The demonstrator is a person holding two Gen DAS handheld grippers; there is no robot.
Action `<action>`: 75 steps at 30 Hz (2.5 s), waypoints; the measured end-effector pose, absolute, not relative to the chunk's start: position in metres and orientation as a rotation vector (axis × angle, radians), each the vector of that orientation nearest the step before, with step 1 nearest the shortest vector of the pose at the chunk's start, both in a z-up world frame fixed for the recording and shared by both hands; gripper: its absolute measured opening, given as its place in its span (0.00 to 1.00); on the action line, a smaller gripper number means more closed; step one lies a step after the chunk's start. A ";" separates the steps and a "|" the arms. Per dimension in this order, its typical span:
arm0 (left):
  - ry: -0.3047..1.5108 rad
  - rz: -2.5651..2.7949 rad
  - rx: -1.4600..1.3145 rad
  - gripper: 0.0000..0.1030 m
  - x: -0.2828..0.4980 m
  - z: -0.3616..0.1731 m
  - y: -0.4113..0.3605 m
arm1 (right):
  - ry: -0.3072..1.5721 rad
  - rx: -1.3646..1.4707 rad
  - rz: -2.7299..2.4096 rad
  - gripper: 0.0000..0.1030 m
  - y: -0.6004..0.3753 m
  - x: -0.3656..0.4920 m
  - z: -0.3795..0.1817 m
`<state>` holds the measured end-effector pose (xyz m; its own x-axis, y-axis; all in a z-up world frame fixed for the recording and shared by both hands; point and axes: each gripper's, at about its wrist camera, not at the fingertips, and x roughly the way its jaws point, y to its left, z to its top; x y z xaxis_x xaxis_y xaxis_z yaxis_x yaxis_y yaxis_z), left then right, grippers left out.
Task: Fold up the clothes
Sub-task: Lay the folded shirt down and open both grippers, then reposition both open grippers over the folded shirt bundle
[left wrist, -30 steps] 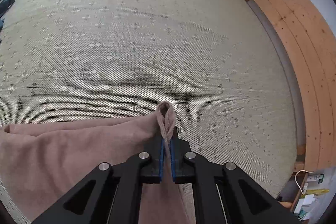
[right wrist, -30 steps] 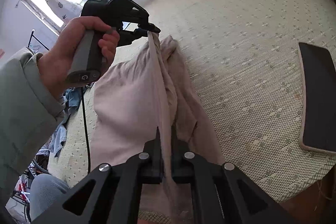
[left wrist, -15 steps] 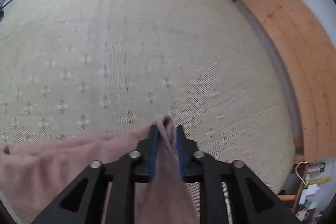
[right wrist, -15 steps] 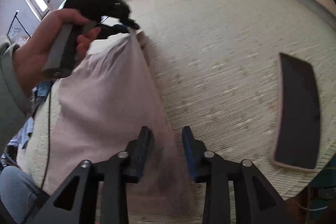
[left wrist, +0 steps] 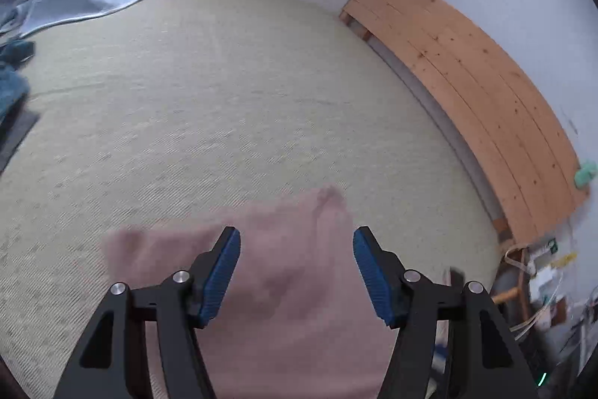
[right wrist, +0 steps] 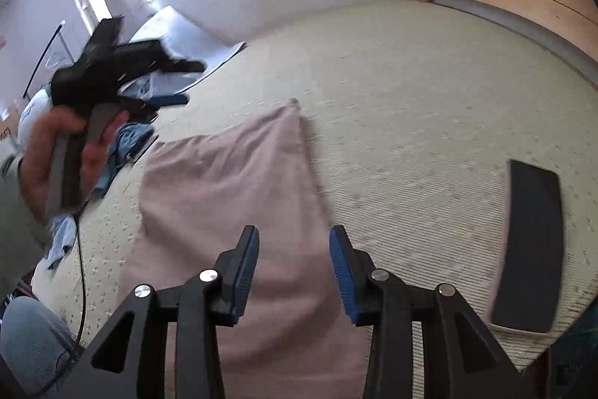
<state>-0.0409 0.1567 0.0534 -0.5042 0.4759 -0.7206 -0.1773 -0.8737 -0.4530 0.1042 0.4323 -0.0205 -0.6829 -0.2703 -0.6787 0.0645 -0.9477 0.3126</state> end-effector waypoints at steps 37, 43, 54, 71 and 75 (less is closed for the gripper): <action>-0.529 2.468 -1.214 0.65 -0.037 0.003 0.111 | 0.140 1.297 -2.801 0.83 0.343 0.001 0.008; -0.407 2.455 -1.260 0.65 -0.046 -0.013 0.116 | 0.010 1.251 -2.728 0.83 0.335 -0.056 -0.019; -0.276 2.523 -1.293 0.65 -0.070 -0.040 0.120 | 0.020 1.312 -2.617 0.83 0.312 -0.123 -0.082; -0.122 2.554 -1.332 0.65 -0.056 -0.026 0.119 | 0.027 1.329 -2.654 0.83 0.300 -0.092 -0.089; -0.235 2.531 -1.344 0.65 -0.044 -0.013 0.095 | -0.020 1.325 -2.681 0.83 0.302 -0.082 -0.074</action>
<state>-0.0442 0.0951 -0.0132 -0.5356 0.3067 -0.7868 -0.1565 -0.9516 -0.2644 -0.0817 0.3019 -0.0739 -0.5982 -0.1404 -0.7890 0.1288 -0.9886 0.0783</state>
